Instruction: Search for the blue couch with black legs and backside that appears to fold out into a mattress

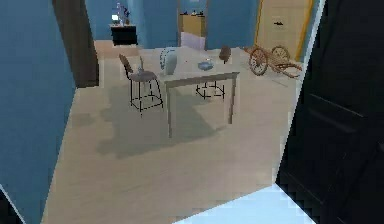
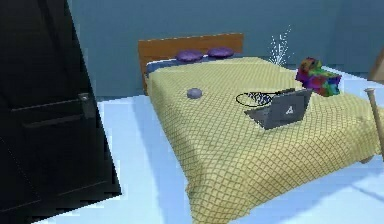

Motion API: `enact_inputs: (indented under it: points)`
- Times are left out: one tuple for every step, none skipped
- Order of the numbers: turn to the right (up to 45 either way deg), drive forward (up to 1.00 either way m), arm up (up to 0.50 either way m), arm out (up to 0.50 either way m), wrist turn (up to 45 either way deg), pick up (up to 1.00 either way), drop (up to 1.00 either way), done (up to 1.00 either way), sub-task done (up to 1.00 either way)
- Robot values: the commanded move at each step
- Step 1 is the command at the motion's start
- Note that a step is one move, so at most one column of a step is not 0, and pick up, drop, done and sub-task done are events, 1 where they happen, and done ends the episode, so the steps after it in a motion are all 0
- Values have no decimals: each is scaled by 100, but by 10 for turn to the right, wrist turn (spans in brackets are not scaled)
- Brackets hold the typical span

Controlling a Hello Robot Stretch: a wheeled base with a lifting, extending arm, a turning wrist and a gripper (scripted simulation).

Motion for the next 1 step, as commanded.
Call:
enact_inputs:
  points:
    - [-270,0,0,0,0,0,0,0,0]
